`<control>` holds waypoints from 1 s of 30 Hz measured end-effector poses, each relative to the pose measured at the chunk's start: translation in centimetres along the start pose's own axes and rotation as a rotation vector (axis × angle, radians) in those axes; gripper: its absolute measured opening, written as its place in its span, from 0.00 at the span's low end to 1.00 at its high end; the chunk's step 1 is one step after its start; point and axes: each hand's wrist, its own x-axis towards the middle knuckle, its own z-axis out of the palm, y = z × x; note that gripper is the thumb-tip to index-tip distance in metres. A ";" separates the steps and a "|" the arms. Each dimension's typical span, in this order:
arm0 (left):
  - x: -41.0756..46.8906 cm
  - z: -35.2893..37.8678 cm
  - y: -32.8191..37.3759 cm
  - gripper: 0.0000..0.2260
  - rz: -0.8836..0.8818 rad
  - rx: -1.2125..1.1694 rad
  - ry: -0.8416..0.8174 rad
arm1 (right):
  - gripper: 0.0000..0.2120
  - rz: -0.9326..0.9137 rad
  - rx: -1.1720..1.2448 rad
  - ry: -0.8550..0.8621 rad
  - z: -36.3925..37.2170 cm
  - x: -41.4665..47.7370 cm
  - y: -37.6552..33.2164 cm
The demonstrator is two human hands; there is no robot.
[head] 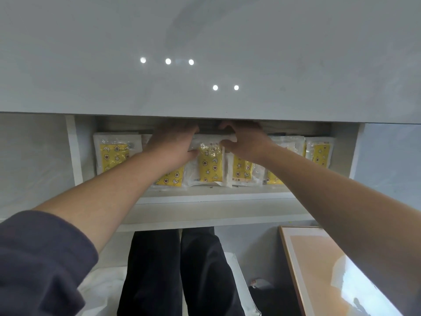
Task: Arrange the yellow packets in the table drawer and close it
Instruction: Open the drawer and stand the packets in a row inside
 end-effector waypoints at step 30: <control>1.1 1.2 2.9 0.34 0.042 0.070 -0.013 | 0.06 0.159 -0.055 0.163 1.5 -2.5 2.3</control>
